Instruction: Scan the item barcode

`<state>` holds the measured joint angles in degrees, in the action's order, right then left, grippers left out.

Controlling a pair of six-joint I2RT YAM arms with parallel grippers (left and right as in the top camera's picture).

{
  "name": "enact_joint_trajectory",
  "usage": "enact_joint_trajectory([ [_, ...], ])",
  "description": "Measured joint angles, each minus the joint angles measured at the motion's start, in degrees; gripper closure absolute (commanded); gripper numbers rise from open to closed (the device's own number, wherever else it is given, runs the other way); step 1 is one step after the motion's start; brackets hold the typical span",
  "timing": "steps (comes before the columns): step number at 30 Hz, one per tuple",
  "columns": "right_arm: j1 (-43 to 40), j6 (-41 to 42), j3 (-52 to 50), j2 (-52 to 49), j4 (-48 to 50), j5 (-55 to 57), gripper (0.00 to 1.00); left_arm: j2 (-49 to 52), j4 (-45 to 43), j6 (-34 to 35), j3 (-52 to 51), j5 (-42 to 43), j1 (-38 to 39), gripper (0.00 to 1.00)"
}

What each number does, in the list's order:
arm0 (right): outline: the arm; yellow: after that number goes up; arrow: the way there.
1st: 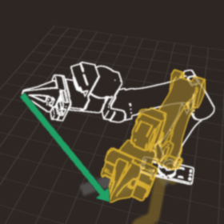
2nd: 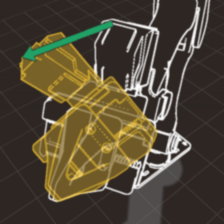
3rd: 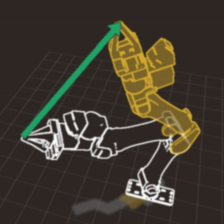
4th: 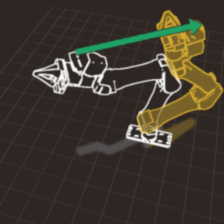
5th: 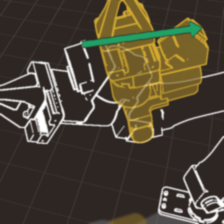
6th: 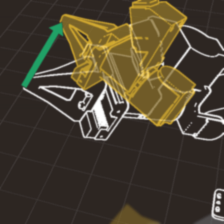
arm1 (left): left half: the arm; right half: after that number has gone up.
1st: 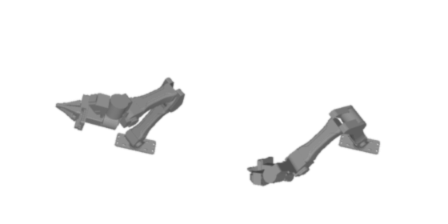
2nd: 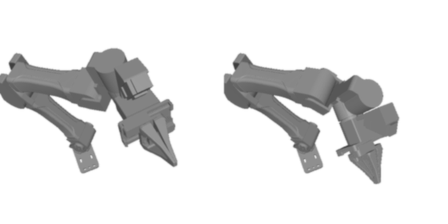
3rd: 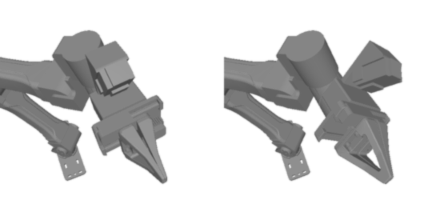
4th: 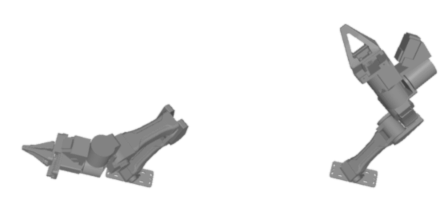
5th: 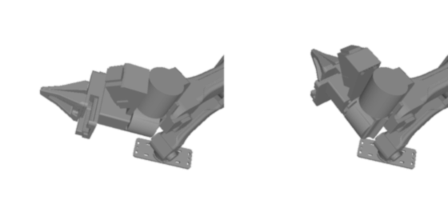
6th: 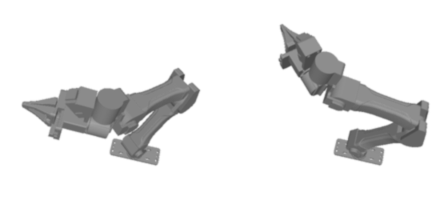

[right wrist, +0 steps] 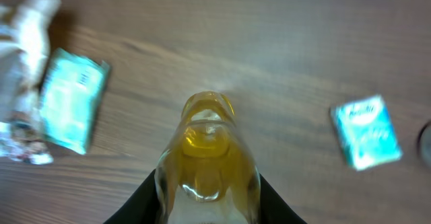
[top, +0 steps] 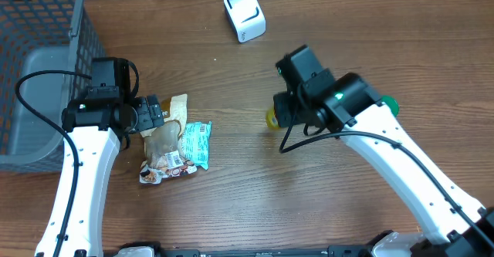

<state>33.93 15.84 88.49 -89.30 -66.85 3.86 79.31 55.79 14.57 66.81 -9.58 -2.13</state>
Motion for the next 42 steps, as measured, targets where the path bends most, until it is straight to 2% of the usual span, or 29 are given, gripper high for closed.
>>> enact_joint_trajectory([
  [6, 0.02, -4.79, 16.11, -1.31, -5.53, 0.42, 0.97, 0.0, 0.0, 0.0, 0.0, -0.02, 0.0, 0.0],
  [12, 0.0, -6.6, 25.7, -1.53, -3.78, 3.85, 0.96, 0.0, -0.02, 0.0, 0.0, -0.02, 0.0, 0.01],
  [22, 0.02, -11.45, 26.23, -3.58, 4.9, 6.01, 0.96, 0.0, -0.02, 0.0, 0.0, 0.0, 0.0, 0.0],
  [34, 0.02, -18.56, 26.23, -10.54, 6.88, 9.05, 0.96, 0.0, -0.02, 0.0, 0.0, 0.0, 0.0, 0.01],
  [42, 0.02, -24.09, 26.23, -16.0, 11.78, 12.15, 0.96, 0.0, -0.02, 0.0, 0.0, 0.0, 0.0, 0.0],
])
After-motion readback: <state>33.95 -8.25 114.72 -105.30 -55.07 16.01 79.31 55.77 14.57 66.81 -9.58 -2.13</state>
